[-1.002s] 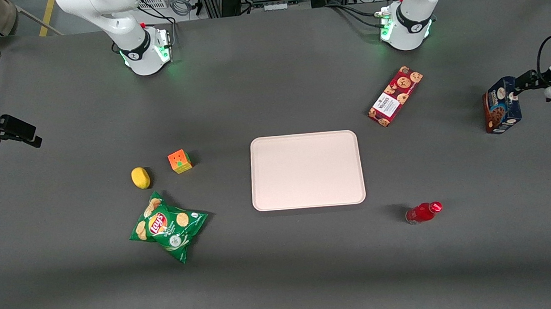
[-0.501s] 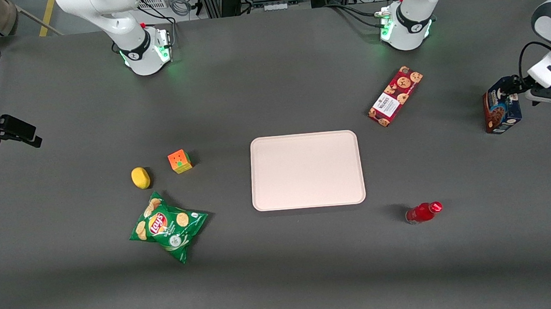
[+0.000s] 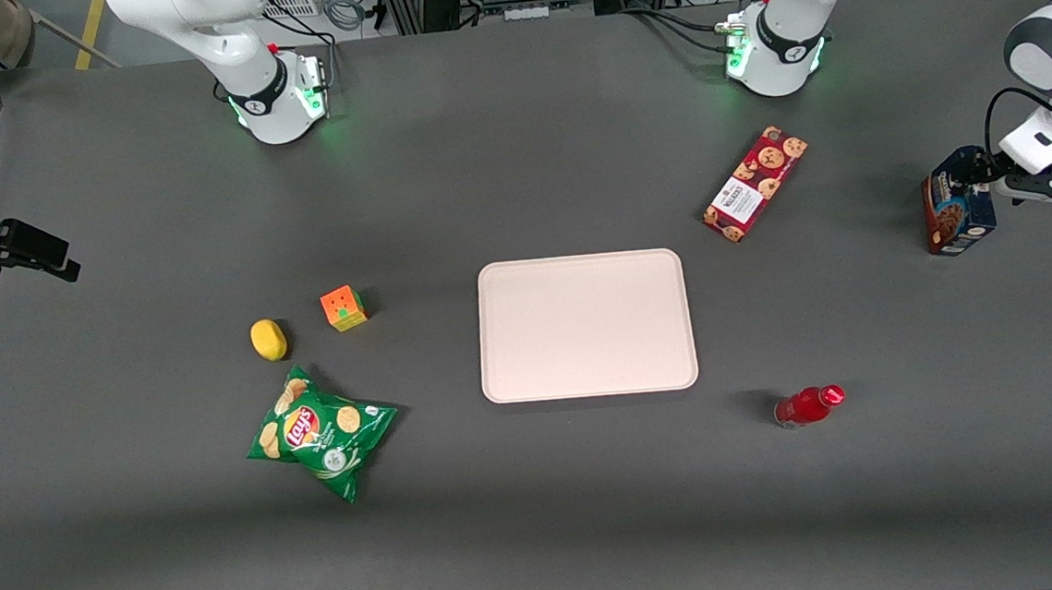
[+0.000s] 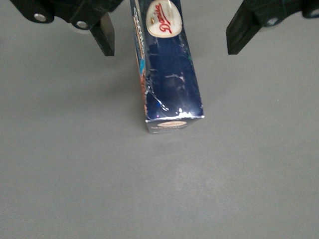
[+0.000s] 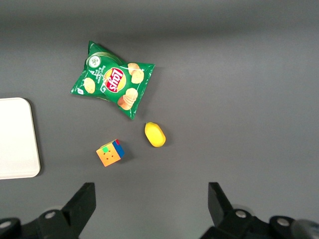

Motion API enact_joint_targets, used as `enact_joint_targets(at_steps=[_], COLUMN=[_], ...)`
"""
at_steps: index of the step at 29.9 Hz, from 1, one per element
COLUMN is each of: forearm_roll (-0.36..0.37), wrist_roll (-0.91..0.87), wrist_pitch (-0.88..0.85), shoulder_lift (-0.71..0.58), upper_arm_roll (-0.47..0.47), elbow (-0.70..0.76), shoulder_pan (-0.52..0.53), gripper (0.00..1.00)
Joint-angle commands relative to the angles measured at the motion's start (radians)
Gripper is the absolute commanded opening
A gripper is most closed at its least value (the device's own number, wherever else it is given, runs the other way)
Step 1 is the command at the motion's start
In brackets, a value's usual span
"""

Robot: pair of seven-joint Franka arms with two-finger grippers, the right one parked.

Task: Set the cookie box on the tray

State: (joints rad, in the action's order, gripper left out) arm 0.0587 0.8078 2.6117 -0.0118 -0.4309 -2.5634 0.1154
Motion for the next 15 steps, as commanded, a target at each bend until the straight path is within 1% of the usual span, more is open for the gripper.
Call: enact_joint_targets(at_steps=[1, 15], forearm_roll=[-0.019, -0.042], wrist_roll=[0.018, 0.018], wrist_pitch=[0.06, 0.064], shoulder_lift=[0.021, 0.05], upper_arm_roll=[-0.003, -0.002], elbow=[-0.023, -0.023], shoulder_pan=[0.004, 0.003], gripper=[1.0, 1.0])
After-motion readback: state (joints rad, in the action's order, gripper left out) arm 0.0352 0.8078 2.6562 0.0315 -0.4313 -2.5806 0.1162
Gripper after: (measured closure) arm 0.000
